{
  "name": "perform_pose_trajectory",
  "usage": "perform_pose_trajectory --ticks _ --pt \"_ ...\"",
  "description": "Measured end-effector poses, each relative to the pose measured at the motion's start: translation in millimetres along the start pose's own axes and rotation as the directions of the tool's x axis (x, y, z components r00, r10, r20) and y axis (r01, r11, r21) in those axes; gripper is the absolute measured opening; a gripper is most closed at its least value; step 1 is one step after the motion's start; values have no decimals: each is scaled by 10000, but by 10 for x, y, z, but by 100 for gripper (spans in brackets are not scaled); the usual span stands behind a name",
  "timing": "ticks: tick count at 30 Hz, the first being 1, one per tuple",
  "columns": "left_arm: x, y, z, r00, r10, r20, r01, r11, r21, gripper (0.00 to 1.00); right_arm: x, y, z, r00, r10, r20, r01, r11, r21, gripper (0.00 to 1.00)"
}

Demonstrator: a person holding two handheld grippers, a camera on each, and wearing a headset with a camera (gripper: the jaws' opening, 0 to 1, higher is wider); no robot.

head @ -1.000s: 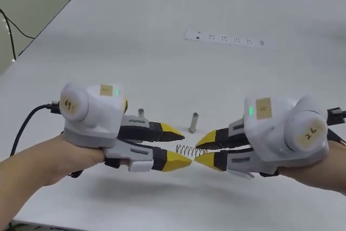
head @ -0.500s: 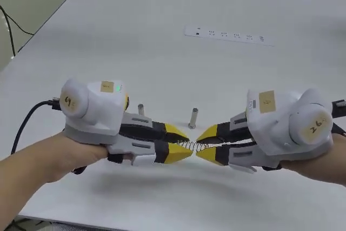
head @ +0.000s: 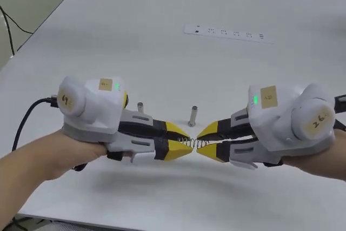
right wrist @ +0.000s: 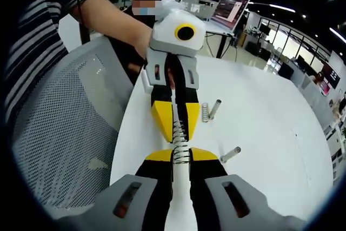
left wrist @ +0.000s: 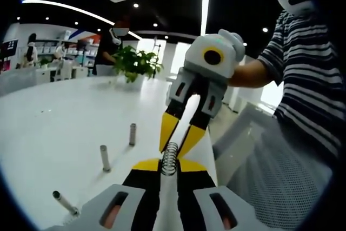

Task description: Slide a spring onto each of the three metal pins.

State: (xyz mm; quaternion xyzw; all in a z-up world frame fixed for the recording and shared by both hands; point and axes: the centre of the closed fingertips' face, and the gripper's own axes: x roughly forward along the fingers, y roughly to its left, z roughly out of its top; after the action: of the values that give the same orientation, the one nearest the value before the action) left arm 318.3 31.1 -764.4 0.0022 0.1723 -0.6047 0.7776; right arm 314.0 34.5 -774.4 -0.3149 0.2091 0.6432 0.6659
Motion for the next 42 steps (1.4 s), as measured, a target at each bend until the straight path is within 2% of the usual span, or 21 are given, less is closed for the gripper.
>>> perform_pose_trajectory --ticks 24,30,42 --pt "-1 -57 -39 9995 -199 -226 200 9998 45 2 0 39 -33 9999 114 61 -115 9997 228 9" --pt "-2 -57 -38 9995 -206 -231 206 9998 -6 2 -26 39 -130 9999 131 -15 -130 9985 527 11" --pt "11 -88 -55 9991 -331 -273 330 9995 -21 2 -20 73 -148 9997 219 -50 -216 9990 380 8"
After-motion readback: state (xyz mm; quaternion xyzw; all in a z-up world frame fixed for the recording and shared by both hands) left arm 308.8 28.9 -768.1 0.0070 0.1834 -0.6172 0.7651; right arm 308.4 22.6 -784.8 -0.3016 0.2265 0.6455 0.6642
